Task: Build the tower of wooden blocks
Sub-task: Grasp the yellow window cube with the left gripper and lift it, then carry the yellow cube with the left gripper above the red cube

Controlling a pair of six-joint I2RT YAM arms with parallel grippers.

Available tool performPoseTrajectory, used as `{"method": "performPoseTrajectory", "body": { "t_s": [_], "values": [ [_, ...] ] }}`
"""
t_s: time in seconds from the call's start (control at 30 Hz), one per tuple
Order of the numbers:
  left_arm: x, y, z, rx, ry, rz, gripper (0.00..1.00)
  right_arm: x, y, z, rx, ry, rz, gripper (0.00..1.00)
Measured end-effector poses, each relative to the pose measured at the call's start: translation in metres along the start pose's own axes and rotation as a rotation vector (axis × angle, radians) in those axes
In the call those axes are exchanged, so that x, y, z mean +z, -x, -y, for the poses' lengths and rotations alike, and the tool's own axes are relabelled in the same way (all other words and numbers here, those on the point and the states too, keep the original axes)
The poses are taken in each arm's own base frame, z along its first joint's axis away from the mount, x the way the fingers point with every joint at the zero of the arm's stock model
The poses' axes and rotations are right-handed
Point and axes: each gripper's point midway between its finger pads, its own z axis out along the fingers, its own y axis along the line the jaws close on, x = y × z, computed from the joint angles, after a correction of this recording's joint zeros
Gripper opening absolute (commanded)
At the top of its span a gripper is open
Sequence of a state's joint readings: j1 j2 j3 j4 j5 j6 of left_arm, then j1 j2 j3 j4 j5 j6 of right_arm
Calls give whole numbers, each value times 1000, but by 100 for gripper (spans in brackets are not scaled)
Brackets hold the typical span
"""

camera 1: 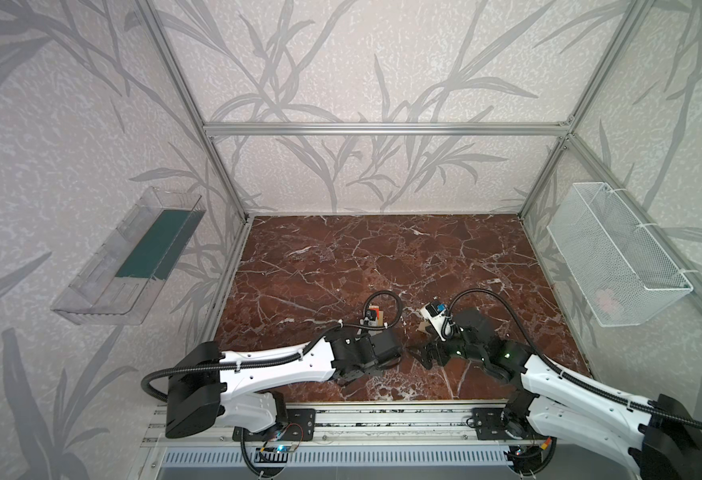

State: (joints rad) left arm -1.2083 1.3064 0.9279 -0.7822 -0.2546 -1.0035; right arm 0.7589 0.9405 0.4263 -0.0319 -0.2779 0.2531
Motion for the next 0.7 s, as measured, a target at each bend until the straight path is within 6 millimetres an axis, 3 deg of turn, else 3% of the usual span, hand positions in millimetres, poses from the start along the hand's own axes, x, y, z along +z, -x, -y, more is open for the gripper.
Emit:
{"method": "performPoseTrajectory", "body": {
  "t_s": [0.17, 0.27, 0.5, 0.7],
  "values": [
    [-42, 35, 1, -56, -43, 84, 3, 1, 16, -10, -18, 43, 25, 99],
    [-53, 55, -6, -96, -27, 121, 3, 7, 19, -11, -39, 54, 19, 99],
    [-37, 78, -22, -124, 48, 117, 3, 17, 26, -17, -121, 99, 44, 99],
    [-17, 91, -19, -99, 87, 89, 3, 22, 35, -23, -191, 139, 96, 99]
  ]
}}
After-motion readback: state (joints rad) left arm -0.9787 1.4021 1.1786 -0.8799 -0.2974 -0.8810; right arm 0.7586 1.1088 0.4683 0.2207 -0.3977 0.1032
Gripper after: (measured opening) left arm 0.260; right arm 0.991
